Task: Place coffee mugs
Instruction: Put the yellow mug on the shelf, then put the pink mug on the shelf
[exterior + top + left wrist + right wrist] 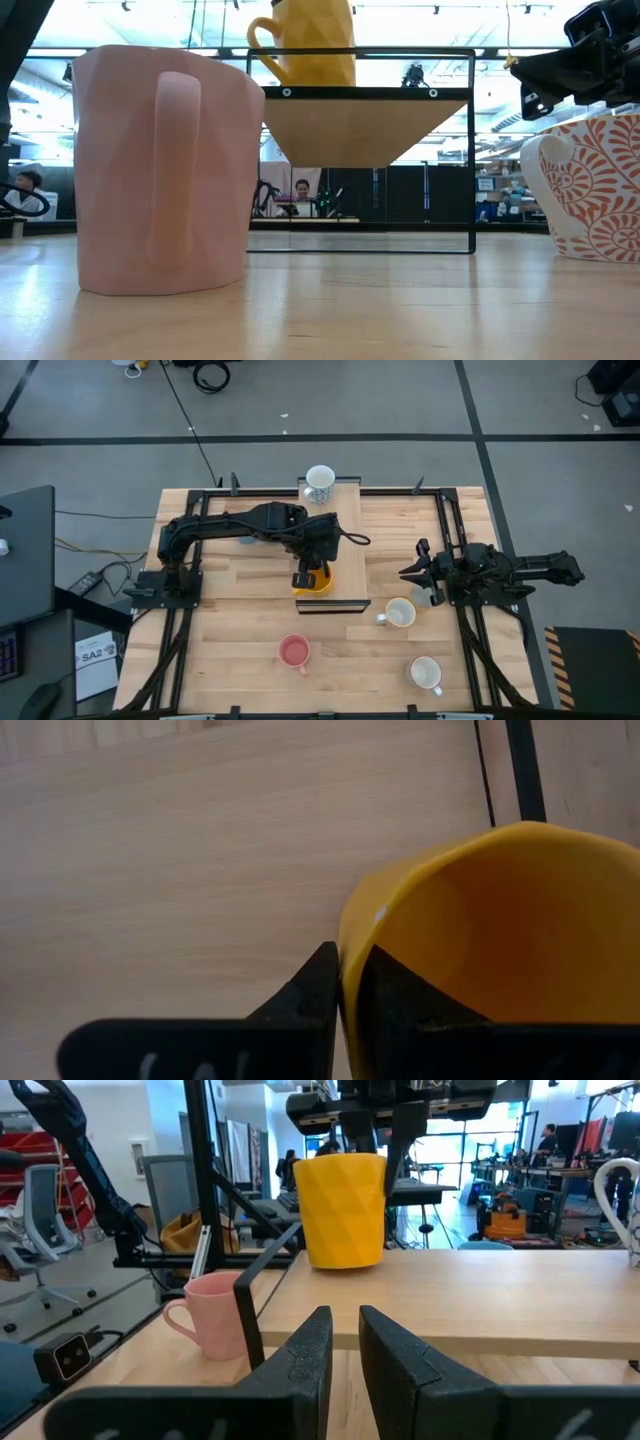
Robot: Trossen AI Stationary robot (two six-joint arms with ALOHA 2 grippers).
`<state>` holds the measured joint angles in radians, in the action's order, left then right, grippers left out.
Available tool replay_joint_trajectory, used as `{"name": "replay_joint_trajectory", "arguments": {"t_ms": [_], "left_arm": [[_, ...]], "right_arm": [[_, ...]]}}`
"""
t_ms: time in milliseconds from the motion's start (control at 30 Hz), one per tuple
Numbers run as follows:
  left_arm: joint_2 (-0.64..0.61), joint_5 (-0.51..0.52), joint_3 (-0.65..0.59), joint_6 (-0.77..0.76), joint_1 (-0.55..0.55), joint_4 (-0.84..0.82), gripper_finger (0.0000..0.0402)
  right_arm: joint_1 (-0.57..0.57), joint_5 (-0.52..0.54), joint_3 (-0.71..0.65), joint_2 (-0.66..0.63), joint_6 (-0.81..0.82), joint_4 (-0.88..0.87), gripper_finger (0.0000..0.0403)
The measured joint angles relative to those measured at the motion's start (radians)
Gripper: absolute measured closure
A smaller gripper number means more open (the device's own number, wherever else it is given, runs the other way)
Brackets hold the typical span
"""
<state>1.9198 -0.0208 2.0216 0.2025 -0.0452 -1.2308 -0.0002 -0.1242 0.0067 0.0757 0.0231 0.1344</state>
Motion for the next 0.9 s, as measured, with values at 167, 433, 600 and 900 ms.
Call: {"name": "replay_joint_trajectory", "arguments": {"t_ms": [167, 433, 600, 900], "left_arm": [[0.000, 0.001, 0.000, 0.000, 0.000, 0.000, 0.0361], [0.000, 0.001, 0.000, 0.000, 0.000, 0.000, 0.0355], [0.000, 0.002, 0.000, 0.001, 0.000, 0.003, 0.0324], [0.000, 0.001, 0.000, 0.000, 0.000, 0.006, 0.0265]], "right_arm": [[0.000, 0.000, 0.000, 0.000, 0.000, 0.000, 0.0342], [0.000, 0.000, 0.000, 0.000, 0.000, 0.000, 0.0342], [0.000, 0.000, 0.000, 0.000, 0.000, -0.001, 0.0342], [0.000, 0.000, 0.000, 0.000, 0.000, -0.001, 0.0342]]}}
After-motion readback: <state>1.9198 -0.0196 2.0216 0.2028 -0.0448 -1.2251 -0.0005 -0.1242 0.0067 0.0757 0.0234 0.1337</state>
